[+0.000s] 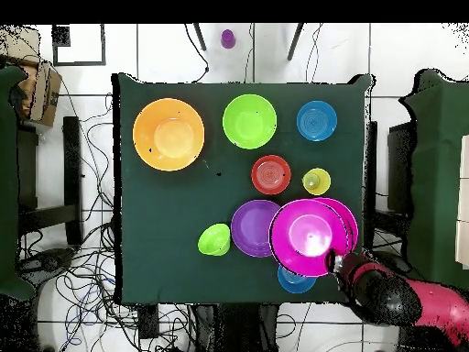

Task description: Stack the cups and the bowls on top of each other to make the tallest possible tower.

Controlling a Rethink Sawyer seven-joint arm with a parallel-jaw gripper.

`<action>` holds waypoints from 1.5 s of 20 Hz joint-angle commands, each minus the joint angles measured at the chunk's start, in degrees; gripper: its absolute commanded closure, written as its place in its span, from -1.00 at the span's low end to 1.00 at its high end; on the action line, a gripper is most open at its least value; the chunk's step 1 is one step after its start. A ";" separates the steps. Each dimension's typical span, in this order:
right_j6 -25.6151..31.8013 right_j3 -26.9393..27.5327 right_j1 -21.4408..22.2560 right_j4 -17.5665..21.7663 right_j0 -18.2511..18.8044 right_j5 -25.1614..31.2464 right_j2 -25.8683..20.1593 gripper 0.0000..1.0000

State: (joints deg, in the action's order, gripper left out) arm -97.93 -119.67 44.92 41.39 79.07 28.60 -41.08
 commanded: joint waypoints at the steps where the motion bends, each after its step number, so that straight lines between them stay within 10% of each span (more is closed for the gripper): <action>1: 8.79 -0.60 -0.80 3.85 -4.02 2.56 -2.67 1.00; 30: 8.32 -3.26 -7.70 0.05 1.61 2.30 -6.82 1.00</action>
State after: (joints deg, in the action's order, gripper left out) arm -97.93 -119.68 41.09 41.30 81.38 28.60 -44.64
